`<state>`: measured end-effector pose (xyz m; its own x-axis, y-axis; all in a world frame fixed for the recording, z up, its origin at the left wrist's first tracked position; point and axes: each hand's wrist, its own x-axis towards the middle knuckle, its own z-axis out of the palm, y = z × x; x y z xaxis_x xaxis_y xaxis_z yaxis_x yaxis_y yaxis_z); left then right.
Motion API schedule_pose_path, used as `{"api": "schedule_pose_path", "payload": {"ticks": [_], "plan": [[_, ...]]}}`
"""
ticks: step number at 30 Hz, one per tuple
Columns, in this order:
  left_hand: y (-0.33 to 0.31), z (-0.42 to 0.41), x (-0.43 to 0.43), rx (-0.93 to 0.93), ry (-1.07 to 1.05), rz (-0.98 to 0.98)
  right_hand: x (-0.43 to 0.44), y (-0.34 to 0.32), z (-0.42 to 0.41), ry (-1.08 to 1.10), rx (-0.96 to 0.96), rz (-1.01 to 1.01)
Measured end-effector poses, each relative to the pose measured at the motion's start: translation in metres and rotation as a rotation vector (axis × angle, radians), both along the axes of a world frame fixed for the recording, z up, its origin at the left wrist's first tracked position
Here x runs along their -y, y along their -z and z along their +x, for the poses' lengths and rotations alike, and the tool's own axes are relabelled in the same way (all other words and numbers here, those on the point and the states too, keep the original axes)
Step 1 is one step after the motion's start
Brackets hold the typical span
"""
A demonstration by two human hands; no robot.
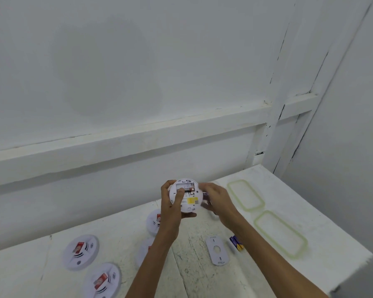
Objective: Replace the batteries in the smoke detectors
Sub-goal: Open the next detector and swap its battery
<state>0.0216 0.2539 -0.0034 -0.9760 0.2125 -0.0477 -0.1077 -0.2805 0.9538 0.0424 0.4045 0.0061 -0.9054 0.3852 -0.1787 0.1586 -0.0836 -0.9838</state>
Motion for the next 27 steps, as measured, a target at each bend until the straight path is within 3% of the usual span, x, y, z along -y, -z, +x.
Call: {"api": "schedule_pose_path", "payload": {"ticks": [5,8,14,18,27], "plan": [[0.004,-0.008,0.033,0.026,-0.038,-0.017,-0.059,0.021,-0.015,0.197,0.084,0.352],[0.010,-0.013,0.045,0.029,-0.054,-0.031,-0.083,0.046,-0.025,0.078,0.227,0.626],[0.011,-0.020,0.057,0.041,-0.077,-0.029,-0.085,0.092,-0.042,-0.201,0.367,0.936],[0.012,-0.022,0.062,0.030,-0.084,-0.033,-0.082,0.108,-0.052,-0.351,0.485,1.098],[0.014,-0.015,0.054,0.065,-0.066,-0.052,-0.076,0.111,-0.055,-0.330,0.640,1.243]]}}
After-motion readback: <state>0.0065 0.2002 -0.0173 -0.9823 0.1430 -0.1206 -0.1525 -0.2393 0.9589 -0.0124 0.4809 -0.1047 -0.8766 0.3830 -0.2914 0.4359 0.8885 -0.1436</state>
